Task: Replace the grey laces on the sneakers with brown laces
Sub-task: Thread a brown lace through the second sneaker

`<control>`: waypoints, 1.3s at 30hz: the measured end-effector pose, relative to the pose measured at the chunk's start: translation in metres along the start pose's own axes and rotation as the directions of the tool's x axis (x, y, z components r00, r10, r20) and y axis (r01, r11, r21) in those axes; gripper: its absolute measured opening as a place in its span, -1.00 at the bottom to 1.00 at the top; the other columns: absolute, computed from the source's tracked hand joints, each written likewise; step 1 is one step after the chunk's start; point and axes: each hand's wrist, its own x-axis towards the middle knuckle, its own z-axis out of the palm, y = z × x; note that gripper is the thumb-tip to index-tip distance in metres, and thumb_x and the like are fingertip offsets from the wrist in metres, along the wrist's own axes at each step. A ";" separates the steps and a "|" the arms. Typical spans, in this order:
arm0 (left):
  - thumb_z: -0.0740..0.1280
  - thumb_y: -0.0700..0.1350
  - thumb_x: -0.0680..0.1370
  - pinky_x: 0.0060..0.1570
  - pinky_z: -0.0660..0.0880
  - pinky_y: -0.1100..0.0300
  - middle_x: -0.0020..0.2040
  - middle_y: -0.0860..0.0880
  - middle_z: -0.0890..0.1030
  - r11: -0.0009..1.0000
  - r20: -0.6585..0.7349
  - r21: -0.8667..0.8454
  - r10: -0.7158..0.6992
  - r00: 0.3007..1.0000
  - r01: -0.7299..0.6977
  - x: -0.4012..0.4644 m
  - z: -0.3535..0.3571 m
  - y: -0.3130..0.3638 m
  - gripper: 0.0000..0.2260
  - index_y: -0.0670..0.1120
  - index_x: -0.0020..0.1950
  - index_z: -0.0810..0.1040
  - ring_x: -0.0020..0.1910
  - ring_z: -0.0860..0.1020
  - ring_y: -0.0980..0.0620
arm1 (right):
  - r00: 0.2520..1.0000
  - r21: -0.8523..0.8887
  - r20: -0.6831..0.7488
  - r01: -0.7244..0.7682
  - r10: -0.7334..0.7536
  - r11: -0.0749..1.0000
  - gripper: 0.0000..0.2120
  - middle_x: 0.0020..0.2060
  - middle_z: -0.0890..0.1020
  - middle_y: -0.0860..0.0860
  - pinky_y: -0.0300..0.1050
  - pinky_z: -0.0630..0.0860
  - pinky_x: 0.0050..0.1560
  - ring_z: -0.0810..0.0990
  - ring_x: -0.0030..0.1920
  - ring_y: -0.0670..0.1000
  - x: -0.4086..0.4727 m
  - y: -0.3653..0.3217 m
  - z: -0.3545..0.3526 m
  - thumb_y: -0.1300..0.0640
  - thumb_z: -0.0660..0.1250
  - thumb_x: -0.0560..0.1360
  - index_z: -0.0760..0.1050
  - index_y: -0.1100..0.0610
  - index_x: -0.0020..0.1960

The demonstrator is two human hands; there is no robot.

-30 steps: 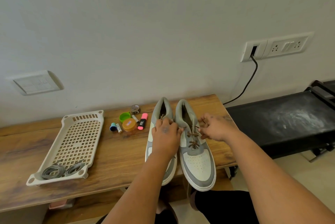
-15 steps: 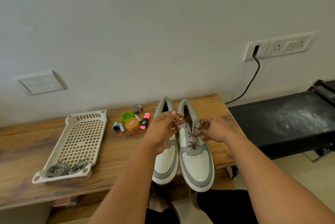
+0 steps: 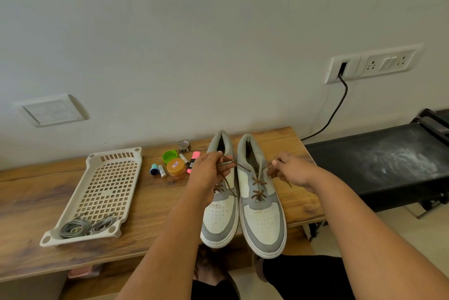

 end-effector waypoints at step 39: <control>0.21 0.11 0.64 -0.31 0.39 0.24 -0.37 0.01 0.48 0.618 0.120 0.750 0.227 0.966 -0.238 0.015 0.034 -0.036 -0.65 -0.09 -0.20 0.52 -0.40 0.43 0.09 | 0.982 0.128 -0.175 -0.047 0.069 0.991 -0.69 -0.13 0.65 0.08 -0.02 0.61 -0.08 0.65 -0.18 0.01 0.000 -0.005 -0.001 -0.07 0.08 0.67 0.42 0.16 0.03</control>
